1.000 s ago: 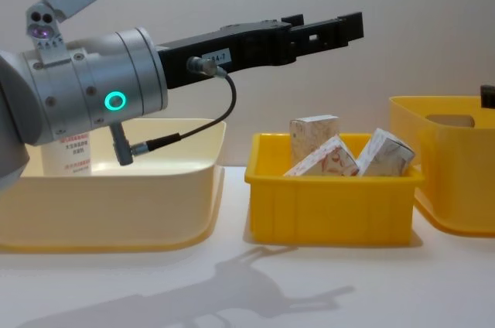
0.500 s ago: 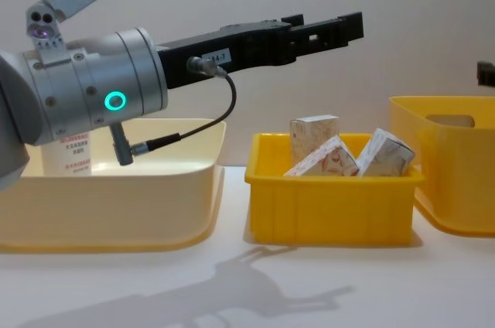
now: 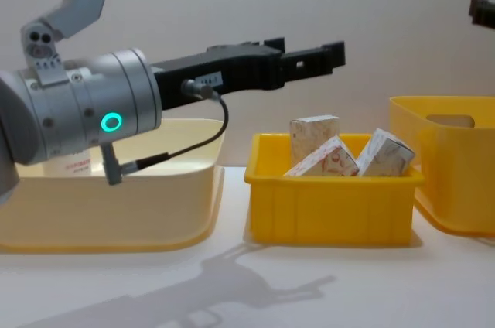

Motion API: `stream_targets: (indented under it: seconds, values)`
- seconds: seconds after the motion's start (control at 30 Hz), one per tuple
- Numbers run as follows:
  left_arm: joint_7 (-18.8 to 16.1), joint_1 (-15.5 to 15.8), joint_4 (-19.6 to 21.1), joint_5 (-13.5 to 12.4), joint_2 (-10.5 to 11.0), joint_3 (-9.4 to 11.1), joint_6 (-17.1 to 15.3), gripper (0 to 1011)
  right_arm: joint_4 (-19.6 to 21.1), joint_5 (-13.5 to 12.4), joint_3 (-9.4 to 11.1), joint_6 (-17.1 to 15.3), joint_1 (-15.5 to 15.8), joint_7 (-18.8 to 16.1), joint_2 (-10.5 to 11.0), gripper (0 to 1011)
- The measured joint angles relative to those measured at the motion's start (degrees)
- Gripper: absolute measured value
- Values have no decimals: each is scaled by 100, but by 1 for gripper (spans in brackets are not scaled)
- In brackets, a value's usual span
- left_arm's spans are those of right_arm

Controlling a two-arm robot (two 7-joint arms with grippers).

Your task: Bimanual collaborative sorting of washing and personal care products

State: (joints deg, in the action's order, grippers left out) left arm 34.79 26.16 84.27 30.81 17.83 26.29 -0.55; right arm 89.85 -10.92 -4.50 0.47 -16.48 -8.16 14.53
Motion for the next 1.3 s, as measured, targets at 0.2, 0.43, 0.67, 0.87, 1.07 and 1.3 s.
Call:
stream_targets:
  seconds: [0.2,0.43,0.67,0.87,1.07,1.3]
  values:
    - [-469,-174,123,-265,56,-3,-2,1003,46,-42,4,73,36,-56,0,1001]
    - [-1043,-385,275,-590,124,-7,-6,1003,181,-107,-97,32,242,-1,58,1001]
    - [-1564,-575,410,-886,186,-11,-10,1003,443,-231,-305,-42,652,122,176,1001]
    - [-1968,-728,516,-1114,234,-14,-12,1003,640,-323,-459,-103,954,212,260,1001]
    - [-2431,-898,634,-1374,289,-18,-15,1003,856,-421,-625,-163,1288,305,354,1001]
    - [-2993,-1104,782,-1695,357,-21,-19,1003,1069,-525,-791,-224,1620,402,448,1001]
